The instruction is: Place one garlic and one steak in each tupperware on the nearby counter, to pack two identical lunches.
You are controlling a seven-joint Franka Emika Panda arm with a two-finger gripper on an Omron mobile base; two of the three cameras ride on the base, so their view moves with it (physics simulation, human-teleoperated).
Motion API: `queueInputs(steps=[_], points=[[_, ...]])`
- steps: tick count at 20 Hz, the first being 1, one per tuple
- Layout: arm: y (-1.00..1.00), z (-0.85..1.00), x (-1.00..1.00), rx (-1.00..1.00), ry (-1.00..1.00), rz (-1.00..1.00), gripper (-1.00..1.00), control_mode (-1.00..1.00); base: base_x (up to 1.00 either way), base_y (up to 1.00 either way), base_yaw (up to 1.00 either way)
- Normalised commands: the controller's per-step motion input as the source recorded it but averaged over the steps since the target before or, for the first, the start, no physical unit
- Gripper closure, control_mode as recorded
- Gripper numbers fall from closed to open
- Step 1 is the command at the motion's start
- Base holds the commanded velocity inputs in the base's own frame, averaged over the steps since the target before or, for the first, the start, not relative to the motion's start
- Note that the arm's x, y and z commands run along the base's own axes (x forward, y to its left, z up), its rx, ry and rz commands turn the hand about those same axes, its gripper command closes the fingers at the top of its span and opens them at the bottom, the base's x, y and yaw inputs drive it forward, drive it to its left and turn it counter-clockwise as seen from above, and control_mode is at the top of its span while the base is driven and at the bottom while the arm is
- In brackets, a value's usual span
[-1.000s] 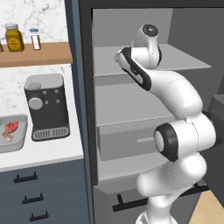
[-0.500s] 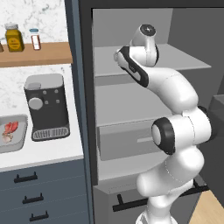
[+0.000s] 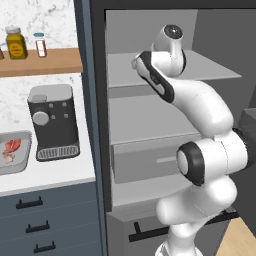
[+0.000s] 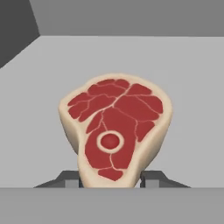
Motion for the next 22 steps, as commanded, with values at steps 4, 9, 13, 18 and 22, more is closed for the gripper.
queueInputs(steps=[4,9,13,18,22], points=[[-0.04,0.00,-1.00,0.03,-0.33,0.09,1.00,-1.00,0.00,0.00,0.00],[-0.18,0.04,-1.00,0.08,-0.34,0.06,1.00,-1.00,0.00,0.00,0.00],[-0.38,0.38,-1.00,0.13,-0.09,0.07,1.00,-1.00,0.00,0.00,0.00],[-0.33,0.02,-1.00,0.06,0.06,0.06,1.00,-1.00,0.00,0.00,0.00],[-0.14,-0.22,-0.75,0.00,0.11,0.04,1.00,1.00,-0.25,0.00,0.02]])
